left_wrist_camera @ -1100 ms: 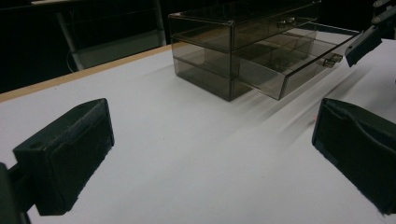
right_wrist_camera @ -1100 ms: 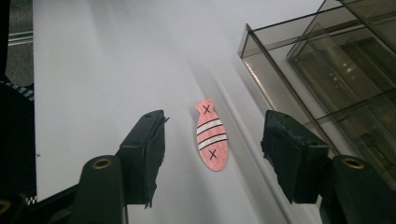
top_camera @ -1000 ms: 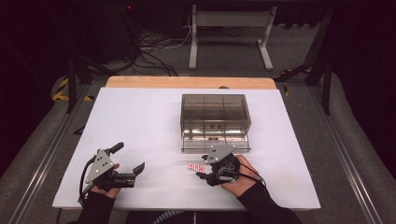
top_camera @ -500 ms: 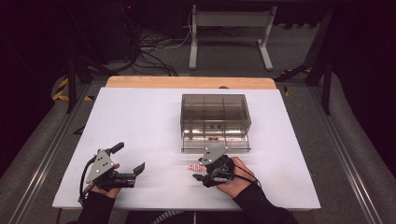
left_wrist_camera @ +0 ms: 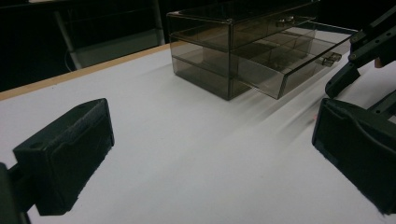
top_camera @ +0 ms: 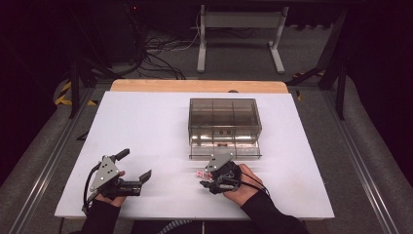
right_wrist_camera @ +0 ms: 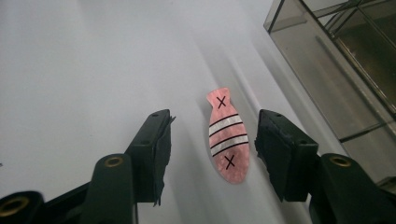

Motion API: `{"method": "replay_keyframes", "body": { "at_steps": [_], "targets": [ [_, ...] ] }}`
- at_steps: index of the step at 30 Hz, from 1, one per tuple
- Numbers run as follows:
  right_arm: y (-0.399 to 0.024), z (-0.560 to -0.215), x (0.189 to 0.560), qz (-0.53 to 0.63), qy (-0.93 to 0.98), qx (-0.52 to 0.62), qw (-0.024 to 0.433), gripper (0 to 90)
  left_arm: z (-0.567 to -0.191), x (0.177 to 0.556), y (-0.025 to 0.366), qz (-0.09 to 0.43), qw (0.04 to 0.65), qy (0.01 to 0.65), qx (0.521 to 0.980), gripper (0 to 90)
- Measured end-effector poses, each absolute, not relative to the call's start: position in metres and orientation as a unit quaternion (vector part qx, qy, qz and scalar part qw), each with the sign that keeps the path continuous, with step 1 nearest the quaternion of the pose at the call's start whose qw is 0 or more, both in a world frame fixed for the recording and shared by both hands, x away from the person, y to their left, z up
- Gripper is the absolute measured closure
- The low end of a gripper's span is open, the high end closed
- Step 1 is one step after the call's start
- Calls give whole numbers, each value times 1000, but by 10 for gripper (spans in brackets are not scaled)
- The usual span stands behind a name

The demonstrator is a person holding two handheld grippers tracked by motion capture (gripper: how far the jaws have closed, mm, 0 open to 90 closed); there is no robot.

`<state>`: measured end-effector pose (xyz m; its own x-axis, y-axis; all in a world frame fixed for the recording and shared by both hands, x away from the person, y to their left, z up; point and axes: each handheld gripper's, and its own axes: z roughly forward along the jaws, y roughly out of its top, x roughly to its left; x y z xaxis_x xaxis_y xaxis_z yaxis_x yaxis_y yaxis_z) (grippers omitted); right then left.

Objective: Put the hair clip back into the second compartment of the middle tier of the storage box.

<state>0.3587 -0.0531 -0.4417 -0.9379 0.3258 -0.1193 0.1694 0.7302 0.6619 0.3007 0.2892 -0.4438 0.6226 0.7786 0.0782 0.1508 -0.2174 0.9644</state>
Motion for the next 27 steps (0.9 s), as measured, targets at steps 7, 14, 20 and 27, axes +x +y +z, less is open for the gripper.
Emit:
{"method": "replay_keyframes", "body": {
  "at_steps": [7,14,20,27],
  "targets": [
    [-50,-445,362,337,925,137,110,460,-444,301,289,292,536,322,723,0],
    [-49,-448,364,328,927,147,108,500,-444,301,289,292,536,320,725,0],
    [-48,-450,366,326,928,149,102,519,-444,301,289,292,536,320,724,0],
    [-48,-449,365,323,929,147,106,568,-444,301,289,292,536,320,724,0]
  ]
}}
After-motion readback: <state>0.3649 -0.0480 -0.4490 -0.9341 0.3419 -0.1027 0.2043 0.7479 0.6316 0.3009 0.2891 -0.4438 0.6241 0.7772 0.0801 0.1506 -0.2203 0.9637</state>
